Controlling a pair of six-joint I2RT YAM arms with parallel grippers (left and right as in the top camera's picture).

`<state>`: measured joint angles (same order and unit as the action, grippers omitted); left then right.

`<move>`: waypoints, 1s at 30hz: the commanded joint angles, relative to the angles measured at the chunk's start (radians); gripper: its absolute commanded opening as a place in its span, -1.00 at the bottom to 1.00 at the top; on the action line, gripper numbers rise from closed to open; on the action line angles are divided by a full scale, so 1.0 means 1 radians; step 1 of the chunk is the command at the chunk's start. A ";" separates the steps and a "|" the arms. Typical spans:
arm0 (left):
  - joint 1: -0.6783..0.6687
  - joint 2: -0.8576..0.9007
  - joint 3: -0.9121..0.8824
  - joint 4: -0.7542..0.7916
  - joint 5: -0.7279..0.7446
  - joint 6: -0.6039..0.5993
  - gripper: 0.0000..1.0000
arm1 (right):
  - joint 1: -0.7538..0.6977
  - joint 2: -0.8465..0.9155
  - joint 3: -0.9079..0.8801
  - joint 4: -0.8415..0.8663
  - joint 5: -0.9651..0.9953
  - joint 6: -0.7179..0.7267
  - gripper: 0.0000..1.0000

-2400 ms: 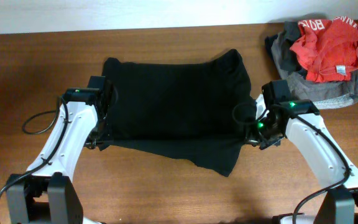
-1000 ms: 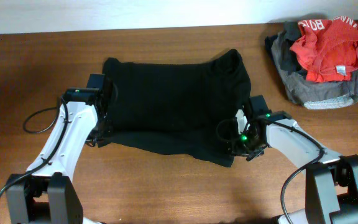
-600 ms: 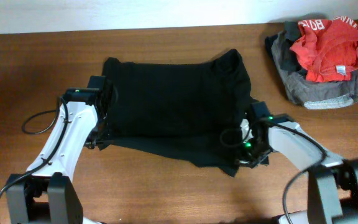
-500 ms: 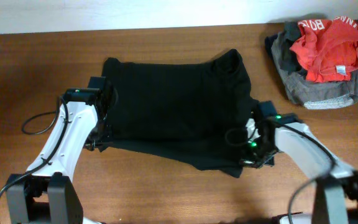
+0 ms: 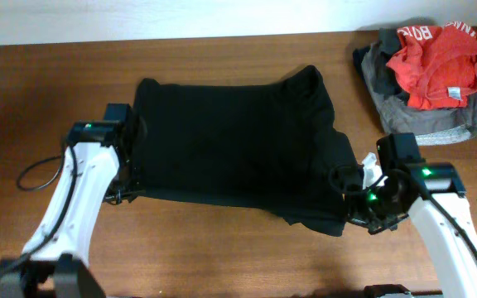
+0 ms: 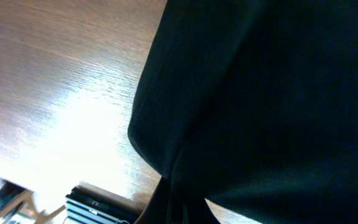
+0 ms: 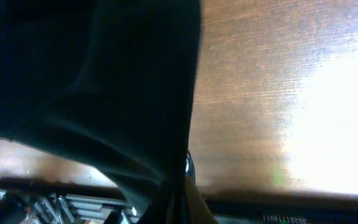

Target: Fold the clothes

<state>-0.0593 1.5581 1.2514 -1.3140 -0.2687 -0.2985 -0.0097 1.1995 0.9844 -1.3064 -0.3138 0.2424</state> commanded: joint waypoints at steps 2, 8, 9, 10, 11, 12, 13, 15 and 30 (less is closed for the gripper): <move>0.010 -0.126 0.010 -0.002 -0.011 -0.023 -0.99 | -0.011 -0.061 0.080 -0.054 0.015 -0.018 -0.92; 0.010 -0.238 0.010 -0.006 -0.010 -0.023 -0.99 | -0.011 -0.109 0.158 -0.126 0.019 -0.018 -0.92; 0.010 -0.247 0.010 -0.009 -0.010 -0.023 -0.99 | -0.011 -0.117 0.166 -0.139 0.022 -0.018 -0.92; 0.010 -0.254 0.010 -0.013 -0.010 -0.023 -0.99 | -0.011 -0.121 0.171 -0.148 0.022 -0.018 -0.92; 0.010 -0.263 0.010 -0.020 -0.008 -0.023 -0.99 | -0.011 -0.127 0.180 -0.165 0.023 -0.018 -0.92; 0.010 -0.267 0.010 -0.027 -0.008 -0.023 -0.99 | -0.011 -0.132 0.189 -0.182 0.027 -0.018 -0.92; 0.010 -0.273 0.010 -0.037 -0.008 -0.023 -0.99 | -0.011 -0.138 0.202 -0.202 0.038 -0.017 -0.92; 0.010 -0.280 0.010 -0.053 -0.008 -0.023 -0.99 | -0.011 -0.151 0.234 -0.231 0.057 -0.017 -0.92; 0.010 -0.279 -0.011 -0.006 -0.008 -0.023 -0.99 | -0.010 -0.039 0.334 -0.179 0.116 -0.049 -0.92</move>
<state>-0.0593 1.2930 1.2510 -1.3369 -0.2577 -0.3073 -0.0109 1.1042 1.3018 -1.5055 -0.2508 0.2241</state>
